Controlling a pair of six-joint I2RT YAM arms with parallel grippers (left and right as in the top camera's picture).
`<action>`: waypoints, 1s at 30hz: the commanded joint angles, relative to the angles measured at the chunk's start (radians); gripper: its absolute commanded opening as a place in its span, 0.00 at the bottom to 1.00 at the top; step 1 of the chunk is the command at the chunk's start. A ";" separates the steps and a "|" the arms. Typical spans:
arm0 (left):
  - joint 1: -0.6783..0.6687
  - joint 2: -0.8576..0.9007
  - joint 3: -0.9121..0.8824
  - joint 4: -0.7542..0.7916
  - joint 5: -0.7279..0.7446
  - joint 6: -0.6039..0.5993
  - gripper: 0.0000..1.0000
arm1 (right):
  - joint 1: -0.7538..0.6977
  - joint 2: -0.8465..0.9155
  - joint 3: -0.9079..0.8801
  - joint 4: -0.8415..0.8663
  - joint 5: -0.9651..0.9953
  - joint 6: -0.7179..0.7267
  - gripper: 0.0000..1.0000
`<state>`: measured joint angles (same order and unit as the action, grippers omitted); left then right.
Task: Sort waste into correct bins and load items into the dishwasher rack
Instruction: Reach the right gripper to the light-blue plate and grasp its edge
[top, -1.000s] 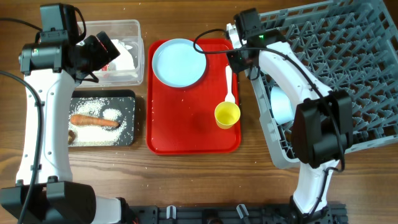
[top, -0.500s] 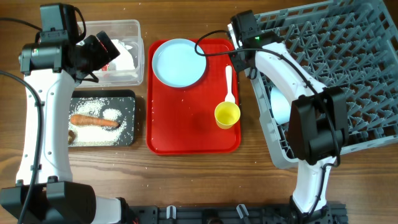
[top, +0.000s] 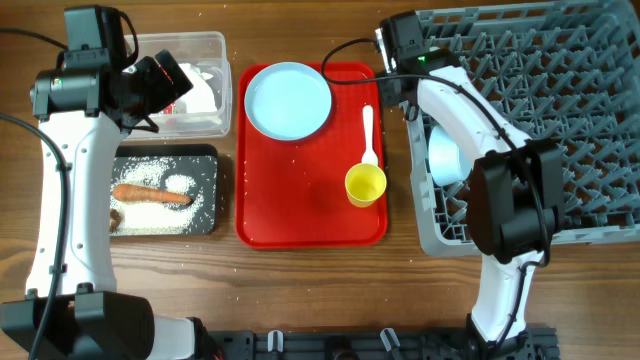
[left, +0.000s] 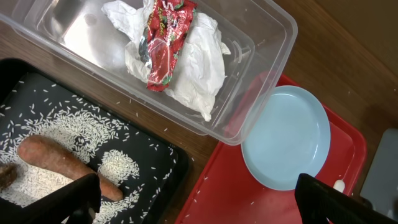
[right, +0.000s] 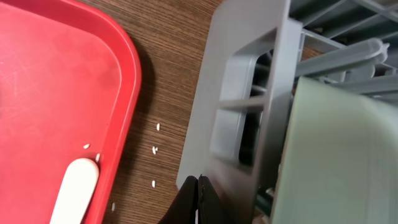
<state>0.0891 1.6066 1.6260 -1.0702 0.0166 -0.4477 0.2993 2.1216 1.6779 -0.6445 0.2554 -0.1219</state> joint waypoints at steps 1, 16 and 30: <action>0.004 -0.013 0.016 0.003 0.004 -0.006 1.00 | -0.024 0.002 0.010 -0.004 -0.069 -0.009 0.04; 0.004 -0.013 0.016 0.003 0.004 -0.006 1.00 | 0.030 -0.339 -0.030 -0.323 -0.617 0.233 0.85; 0.004 -0.013 0.016 0.003 0.004 -0.006 1.00 | 0.209 0.052 -0.030 0.082 -0.278 0.698 0.42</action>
<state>0.0891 1.6066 1.6264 -1.0698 0.0166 -0.4477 0.5095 2.1235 1.6424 -0.5766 -0.0673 0.5228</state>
